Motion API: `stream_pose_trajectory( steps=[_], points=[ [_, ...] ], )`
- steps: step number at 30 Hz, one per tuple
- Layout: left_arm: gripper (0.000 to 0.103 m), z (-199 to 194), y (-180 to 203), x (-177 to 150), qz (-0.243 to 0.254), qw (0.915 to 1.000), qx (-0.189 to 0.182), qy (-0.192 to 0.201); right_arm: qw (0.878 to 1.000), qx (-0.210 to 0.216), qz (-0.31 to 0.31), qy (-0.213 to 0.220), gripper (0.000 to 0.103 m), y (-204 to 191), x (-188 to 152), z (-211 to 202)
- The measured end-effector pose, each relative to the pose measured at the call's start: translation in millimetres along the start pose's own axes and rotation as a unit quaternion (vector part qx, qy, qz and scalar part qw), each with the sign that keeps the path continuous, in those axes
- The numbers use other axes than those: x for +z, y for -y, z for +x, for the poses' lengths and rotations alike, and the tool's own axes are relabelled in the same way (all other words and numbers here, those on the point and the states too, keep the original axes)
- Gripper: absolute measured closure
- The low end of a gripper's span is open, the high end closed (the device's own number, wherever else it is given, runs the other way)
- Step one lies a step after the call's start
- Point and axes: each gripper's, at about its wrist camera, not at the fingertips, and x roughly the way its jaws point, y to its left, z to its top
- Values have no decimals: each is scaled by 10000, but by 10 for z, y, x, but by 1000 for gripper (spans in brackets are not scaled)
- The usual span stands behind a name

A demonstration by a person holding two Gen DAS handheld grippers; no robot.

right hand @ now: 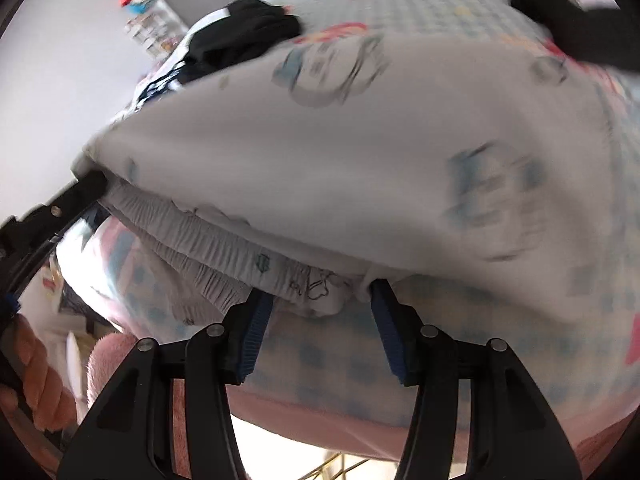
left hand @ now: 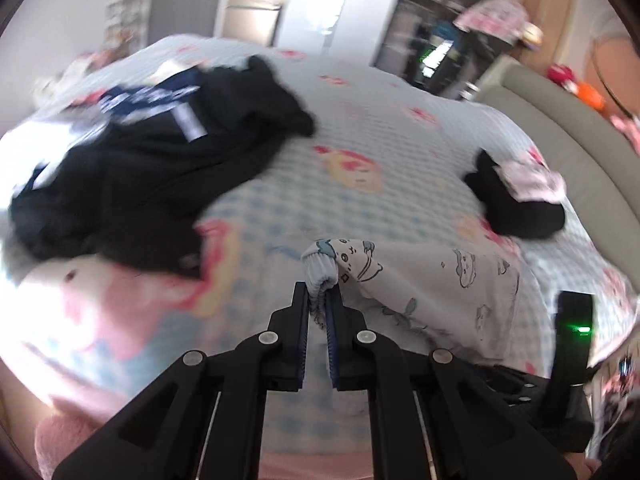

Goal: Fold clothes

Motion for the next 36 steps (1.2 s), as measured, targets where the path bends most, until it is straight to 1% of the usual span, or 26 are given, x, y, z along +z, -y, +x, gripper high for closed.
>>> stream_pose_trajectory(
  steps=[2,3,4,5,6,7,8,10,11,12,14,15,18,20,22,23,25,27,29,30,31,32,33,34,35,36],
  points=[
    [94,-51,-252,-22,-274,9996,36,8,9998,-5,-198,-57,45,-143,7,74],
    [94,-76,-330,-36,-387,9993,-15,8,9995,-28,-290,-147,42,-204,3,151],
    [94,-100,-407,-49,-500,9987,-66,8,9990,-50,-382,-236,42,-265,-2,228],
    [94,-120,-468,-68,-586,9982,-117,6,9983,-73,-473,-325,40,-326,-6,304],
    [94,-125,-493,-99,-612,9980,-183,-20,9975,-95,-565,-415,35,-387,-10,381],
    [94,-113,-505,-134,-624,9976,-267,-95,9965,-118,-656,-504,34,-448,-15,458],
    [94,-89,-493,-170,-617,9974,-314,-191,9953,-217,-763,-549,36,-471,-30,551],
    [94,-109,-430,-205,-465,9979,-393,-239,9960,-229,-656,-553,45,-429,-43,613],
    [94,-135,-394,-219,-371,9981,-434,-227,9971,-157,-545,-512,58,-400,-33,577],
    [94,-164,-351,-231,-276,9981,-512,-210,9980,-48,-444,-455,70,-370,-14,515],
    [94,-206,-255,-232,-152,9967,-778,-197,9989,49,-360,-307,81,-310,25,369],
    [94,-210,-207,-225,-129,9960,-856,-208,9990,72,-388,-222,83,-284,34,299],
    [94,-238,-42,-246,-13,9932,-1134,-270,9983,-186,-535,153,84,-123,-39,73],
    [94,-263,80,-273,82,9909,-1308,-300,9994,-117,-244,206,84,62,-92,-72],
    [94,-289,221,-286,154,9908,-1326,-231,9994,-98,-30,325,84,251,-153,-278],
    [94,-298,275,-270,111,9897,-1411,-211,9991,-158,-64,388,84,287,-154,-380],
    [94,-328,365,-200,-53,9852,-1709,-153,9978,-298,-131,576,84,367,-131,-637],
    [94,-416,513,-43,4,9817,-1902,51,9958,-427,-159,796,84,464,-64,-911],
    [94,-534,682,144,137,9787,-2024,308,9908,-709,-368,1090,84,464,110,-1203],
    [94,-592,766,238,203,9768,-2085,436,9856,-918,-548,1313,85,421,246,-1360],
    [94,-651,851,331,270,9747,-2145,564,9782,-1160,-690,1579,88,370,392,-1546],
    [94,-710,935,424,336,9724,-2205,692,9692,-1405,-822,1850,95,318,538,-1739],
    [94,-782,1005,519,386,9700,-2252,832,9586,-1648,-952,2118,95,267,685,-1931],
    [94,-852,1032,593,392,9685,-2272,939,9522,-1847,-1017,2210,95,250,799,-2043],
    [94,-864,1032,617,372,9685,-2281,928,9465,-2037,-1068,2263,95,240,905,-2137],
    [94,-859,1026,625,352,9694,-2259,900,9499,-2018,-1003,2165,94,275,953,-2118]
  ],
)
